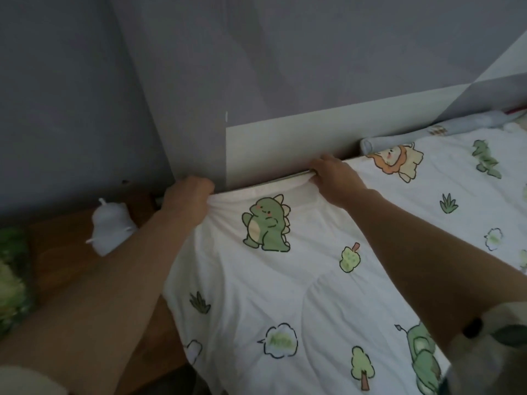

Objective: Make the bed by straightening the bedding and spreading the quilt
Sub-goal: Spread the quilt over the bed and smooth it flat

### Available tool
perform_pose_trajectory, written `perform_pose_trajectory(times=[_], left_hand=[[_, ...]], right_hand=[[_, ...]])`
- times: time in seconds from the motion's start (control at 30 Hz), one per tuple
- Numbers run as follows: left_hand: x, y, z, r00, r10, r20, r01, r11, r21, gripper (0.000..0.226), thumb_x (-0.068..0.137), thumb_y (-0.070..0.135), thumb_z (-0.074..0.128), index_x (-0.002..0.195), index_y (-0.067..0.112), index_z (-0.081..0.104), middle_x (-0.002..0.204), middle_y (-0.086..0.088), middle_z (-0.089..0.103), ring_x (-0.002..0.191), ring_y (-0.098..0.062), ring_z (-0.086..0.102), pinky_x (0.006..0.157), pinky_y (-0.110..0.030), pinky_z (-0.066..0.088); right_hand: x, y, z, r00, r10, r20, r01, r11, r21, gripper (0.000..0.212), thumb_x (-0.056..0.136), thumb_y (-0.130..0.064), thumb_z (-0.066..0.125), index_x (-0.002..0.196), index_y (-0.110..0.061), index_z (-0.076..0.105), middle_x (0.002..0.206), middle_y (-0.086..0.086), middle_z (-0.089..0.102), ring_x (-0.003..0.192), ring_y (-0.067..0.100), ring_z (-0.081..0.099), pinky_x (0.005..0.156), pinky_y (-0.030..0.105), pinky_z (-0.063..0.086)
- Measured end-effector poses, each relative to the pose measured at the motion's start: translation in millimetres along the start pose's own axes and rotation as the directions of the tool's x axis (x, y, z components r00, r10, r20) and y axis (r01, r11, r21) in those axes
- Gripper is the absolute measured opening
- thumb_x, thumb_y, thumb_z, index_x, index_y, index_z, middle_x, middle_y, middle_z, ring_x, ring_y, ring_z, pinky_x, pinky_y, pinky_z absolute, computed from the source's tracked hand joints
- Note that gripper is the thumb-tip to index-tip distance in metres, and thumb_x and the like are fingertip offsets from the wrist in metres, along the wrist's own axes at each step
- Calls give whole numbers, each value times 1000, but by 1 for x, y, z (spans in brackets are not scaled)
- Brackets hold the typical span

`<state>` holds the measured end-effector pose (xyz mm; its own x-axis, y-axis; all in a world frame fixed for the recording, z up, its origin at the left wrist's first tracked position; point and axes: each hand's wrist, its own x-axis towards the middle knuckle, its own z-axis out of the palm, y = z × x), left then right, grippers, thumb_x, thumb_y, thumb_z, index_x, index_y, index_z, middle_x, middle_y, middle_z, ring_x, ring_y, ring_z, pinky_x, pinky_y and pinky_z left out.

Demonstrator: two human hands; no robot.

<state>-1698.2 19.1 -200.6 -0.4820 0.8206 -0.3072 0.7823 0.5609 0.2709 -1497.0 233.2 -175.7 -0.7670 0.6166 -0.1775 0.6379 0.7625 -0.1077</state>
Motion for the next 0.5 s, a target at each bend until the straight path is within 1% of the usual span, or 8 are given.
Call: perform_pose_trajectory(times=[0.03,0.1,0.17,0.2,0.27,0.33,0.47,0.5], left_hand=[[1,0,2,1000,9,-7,-9,1000,-7,26,82,1,52,65,16,40,102,-18,59,99,-38,57,80,-43,50],[2,-2,11,999,32,-25,-31,999,22,12,84,3,50,79,13,53,106,-17,59,102,-37,56,82,-42,49],[5,-4,20,998,48,-49,-44,996,76,16,86,3,47,96,10,58,110,-15,58,105,-35,55,84,-42,49],[5,-2,22,997,51,-55,-45,993,110,20,87,2,46,102,10,58,112,-14,58,107,-35,55,85,-42,49],[6,4,25,997,53,-58,-41,981,189,24,89,0,45,108,10,57,115,-13,57,110,-33,55,84,-40,48],[4,11,27,997,55,-52,-43,976,215,25,89,1,45,110,11,54,116,-11,56,111,-31,55,84,-39,48],[6,20,37,997,81,5,-81,989,126,29,92,13,48,121,13,50,123,-9,54,115,-30,53,88,-38,45],[6,23,38,996,85,14,-86,987,135,28,93,12,47,121,13,50,123,-9,54,114,-30,54,88,-38,46]], right_hand=[[1,1,1,1000,8,23,-8,1000,-4,18,92,-17,54,107,-9,56,109,15,52,96,38,56,78,45,49],[4,2,3,997,22,75,-20,1000,-23,18,93,-19,54,108,-8,54,112,15,49,97,38,56,80,47,48],[7,1,5,997,24,75,-22,999,-29,18,95,-20,52,107,-7,54,111,16,49,97,38,55,79,45,48],[9,0,6,998,24,53,-23,999,-26,16,95,-20,52,105,-7,54,109,16,50,96,38,55,77,43,48],[11,0,8,999,37,14,-37,999,-19,14,94,-19,53,102,-7,54,106,16,51,94,38,56,75,42,47],[10,-2,12,998,50,32,-49,999,-16,13,94,-17,53,102,-6,54,107,16,50,93,38,56,74,41,46],[7,-2,18,997,62,47,-63,998,9,14,95,-16,52,104,-6,52,110,16,48,92,39,56,75,45,47],[7,-3,17,997,62,40,-62,998,14,14,95,-16,51,104,-6,52,109,17,48,92,40,56,74,44,47]])
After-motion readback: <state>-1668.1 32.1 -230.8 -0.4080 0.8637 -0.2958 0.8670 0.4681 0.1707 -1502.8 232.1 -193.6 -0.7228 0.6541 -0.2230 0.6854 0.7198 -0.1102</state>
